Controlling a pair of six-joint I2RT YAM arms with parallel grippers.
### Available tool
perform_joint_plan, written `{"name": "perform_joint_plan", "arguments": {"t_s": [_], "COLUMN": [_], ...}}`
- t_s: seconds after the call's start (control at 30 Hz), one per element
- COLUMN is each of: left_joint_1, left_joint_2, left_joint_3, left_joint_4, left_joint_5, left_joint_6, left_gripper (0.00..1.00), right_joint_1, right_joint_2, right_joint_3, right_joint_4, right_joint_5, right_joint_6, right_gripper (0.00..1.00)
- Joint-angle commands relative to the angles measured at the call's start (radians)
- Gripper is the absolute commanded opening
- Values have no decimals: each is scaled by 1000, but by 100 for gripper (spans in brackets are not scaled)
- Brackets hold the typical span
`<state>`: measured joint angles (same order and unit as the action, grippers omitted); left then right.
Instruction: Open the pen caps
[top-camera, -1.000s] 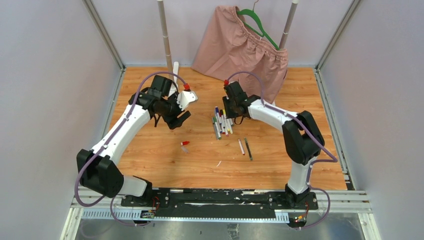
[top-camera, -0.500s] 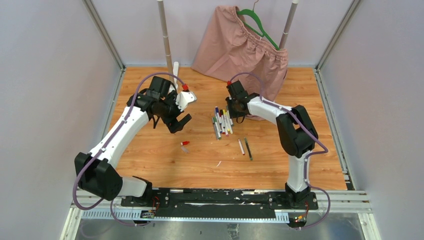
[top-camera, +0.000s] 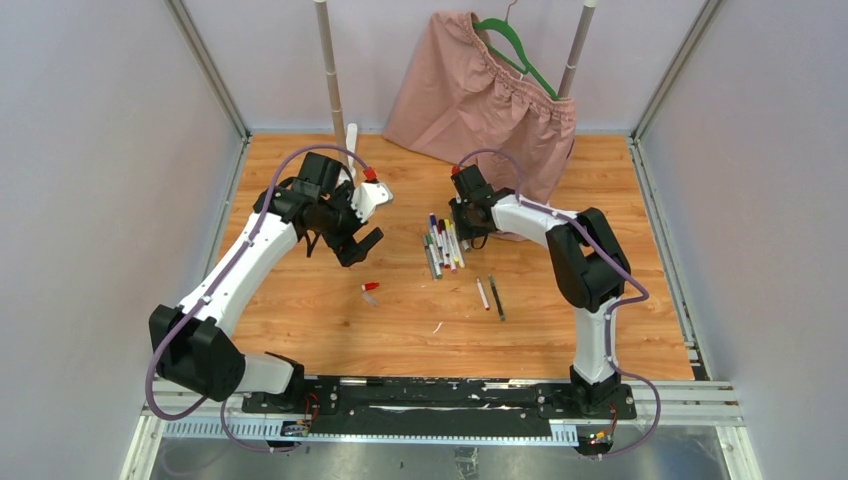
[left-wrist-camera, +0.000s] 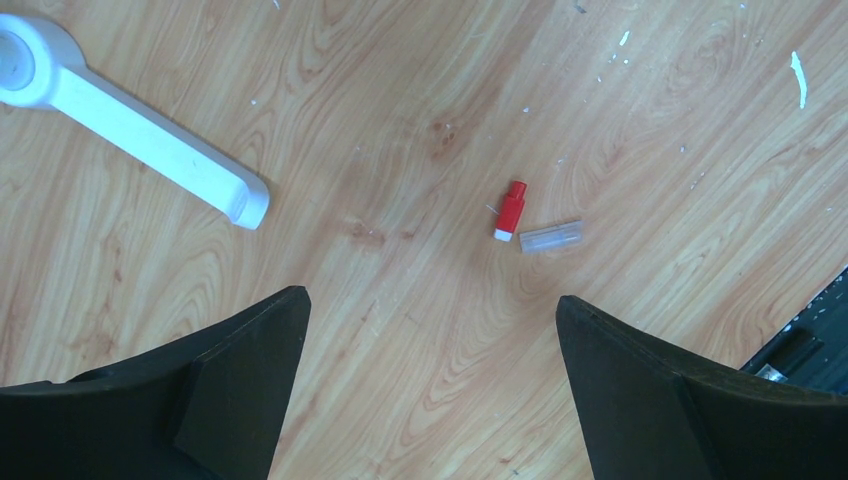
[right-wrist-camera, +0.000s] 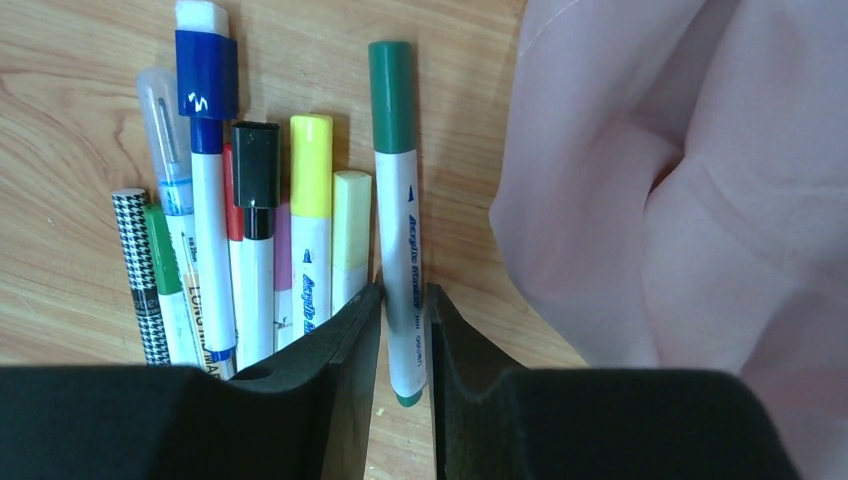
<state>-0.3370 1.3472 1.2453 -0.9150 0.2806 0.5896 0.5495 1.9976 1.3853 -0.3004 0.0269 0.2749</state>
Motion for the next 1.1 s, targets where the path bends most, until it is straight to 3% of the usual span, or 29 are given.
{"name": "perform_joint_plan", "arguments": {"t_s": [0.0, 0.17, 0.27, 0.43, 0.67, 0.8, 0.93, 1.07], "left_joint_1": [4, 4, 4, 4, -1, -21, -130, -194], "left_joint_2": [-28, -54, -94, -230, -303, -378, -403, -388], "left_joint_3": [30, 48, 43, 26, 31, -61, -156, -184], "left_joint_4": [-13, -15, -13, -12, -12, -10, 10, 33], "left_joint_5": [-2, 4, 39, 93, 142, 261, 212, 175], "left_joint_6": [-6, 21, 86, 288, 510, 760, 978, 1057], "left_gripper": [100, 100, 100, 100, 100, 100, 97, 91], "right_joint_1": [-7, -8, -8, -8, 27, 102, 185, 230], "right_joint_2": [34, -8, -78, -218, -384, -450, -467, -465], "right_joint_3": [0, -4, -8, -19, -62, -88, -86, -73], "right_joint_4": [-32, -34, -35, -63, -110, -138, -161, -165], "right_joint_5": [15, 37, 43, -3, -371, -575, -692, -755], "right_joint_6": [-9, -25, -32, -24, 31, 52, 79, 109], "right_gripper": [27, 6, 0, 0, 0, 0, 0, 0]}}
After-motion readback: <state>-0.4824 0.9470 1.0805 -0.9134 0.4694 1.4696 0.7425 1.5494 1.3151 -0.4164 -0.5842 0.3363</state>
